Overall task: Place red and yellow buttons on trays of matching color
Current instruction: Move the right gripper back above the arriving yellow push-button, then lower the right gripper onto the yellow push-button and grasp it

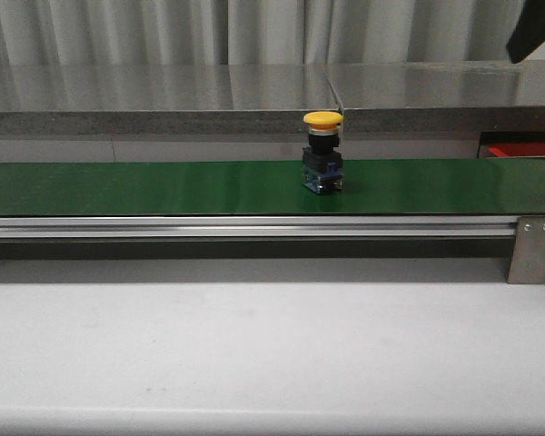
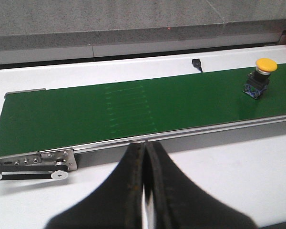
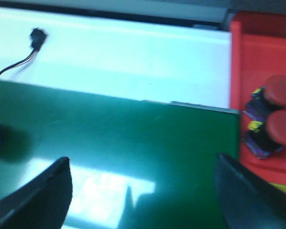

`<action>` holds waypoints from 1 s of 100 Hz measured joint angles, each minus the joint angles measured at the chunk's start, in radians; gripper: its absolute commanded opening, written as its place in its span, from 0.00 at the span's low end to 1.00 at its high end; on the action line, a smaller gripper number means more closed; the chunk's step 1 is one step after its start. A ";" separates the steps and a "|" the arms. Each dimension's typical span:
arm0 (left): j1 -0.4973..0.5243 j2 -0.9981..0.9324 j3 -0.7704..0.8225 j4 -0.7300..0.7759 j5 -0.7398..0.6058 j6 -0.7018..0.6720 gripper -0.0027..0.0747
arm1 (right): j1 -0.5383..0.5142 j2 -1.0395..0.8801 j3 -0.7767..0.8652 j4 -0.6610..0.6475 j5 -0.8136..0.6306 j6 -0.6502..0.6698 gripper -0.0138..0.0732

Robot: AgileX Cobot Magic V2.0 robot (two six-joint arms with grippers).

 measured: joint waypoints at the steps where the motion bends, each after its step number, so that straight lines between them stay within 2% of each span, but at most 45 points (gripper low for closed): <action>1: 0.000 0.000 0.000 0.000 0.000 0.000 0.01 | 0.005 0.000 0.000 0.000 0.003 -0.003 0.85; 25: 0.000 0.000 0.000 0.000 0.000 0.000 0.01 | 0.129 0.054 -0.074 -0.002 0.146 -0.084 0.85; 56: 0.000 0.000 0.000 0.000 0.000 0.000 0.01 | 0.198 0.202 -0.246 -0.008 0.329 -0.168 0.85; 89: 0.000 0.000 0.000 0.000 0.000 0.000 0.01 | 0.211 0.371 -0.385 0.001 0.359 -0.177 0.85; 100: 0.000 0.000 0.000 0.000 0.000 0.000 0.01 | 0.211 0.406 -0.400 0.011 0.362 -0.177 0.81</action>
